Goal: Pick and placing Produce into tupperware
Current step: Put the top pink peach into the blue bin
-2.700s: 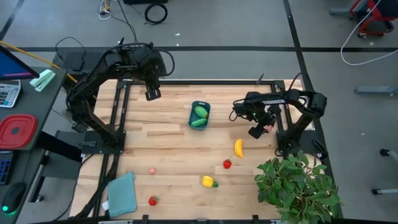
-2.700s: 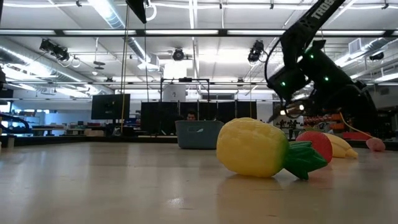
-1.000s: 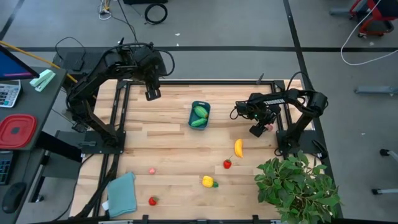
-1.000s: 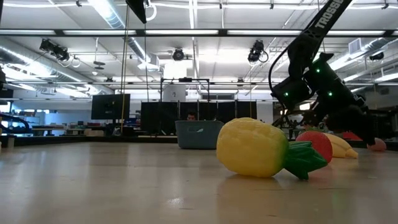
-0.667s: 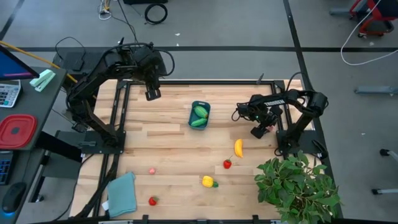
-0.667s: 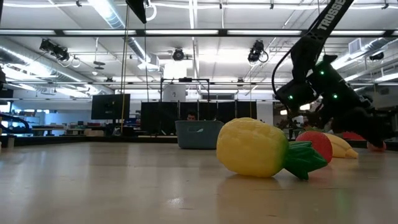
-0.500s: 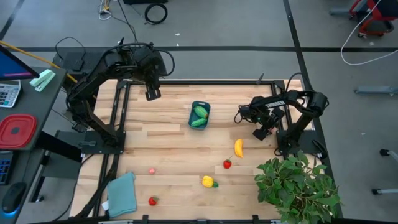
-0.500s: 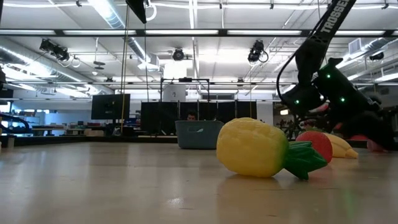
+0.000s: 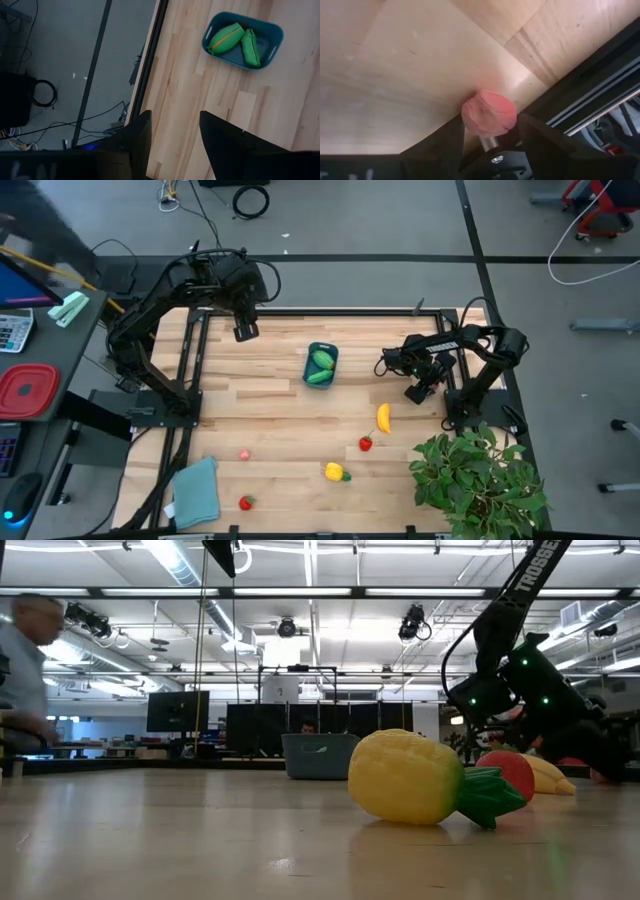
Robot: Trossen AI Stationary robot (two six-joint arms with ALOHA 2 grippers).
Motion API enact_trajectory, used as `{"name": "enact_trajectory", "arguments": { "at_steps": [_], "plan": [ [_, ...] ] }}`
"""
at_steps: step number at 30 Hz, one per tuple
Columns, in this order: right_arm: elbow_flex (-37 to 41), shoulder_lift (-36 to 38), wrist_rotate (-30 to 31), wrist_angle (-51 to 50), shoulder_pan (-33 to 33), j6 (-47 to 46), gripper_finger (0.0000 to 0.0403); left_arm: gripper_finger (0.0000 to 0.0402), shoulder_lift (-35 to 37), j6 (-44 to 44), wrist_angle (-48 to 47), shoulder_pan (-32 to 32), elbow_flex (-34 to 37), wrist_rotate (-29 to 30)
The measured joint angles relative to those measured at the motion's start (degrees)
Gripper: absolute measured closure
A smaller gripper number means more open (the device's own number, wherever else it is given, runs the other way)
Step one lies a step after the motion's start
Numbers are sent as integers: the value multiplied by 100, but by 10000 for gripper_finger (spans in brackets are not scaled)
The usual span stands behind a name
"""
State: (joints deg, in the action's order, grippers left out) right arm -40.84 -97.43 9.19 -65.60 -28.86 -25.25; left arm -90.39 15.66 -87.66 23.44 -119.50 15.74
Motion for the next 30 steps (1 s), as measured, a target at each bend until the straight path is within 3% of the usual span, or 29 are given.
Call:
{"name": "enact_trajectory", "arguments": {
  "at_steps": [16, 30],
  "plan": [
    [-4, 2, -32, 179, 0, 212, 214, 228, 0, -2, 0, 0, 0, -2],
    [-4, 74, -77, 254, 0, 212, 324, 230, 0, -2, 0, 0, 0, 0]
  ]
}}
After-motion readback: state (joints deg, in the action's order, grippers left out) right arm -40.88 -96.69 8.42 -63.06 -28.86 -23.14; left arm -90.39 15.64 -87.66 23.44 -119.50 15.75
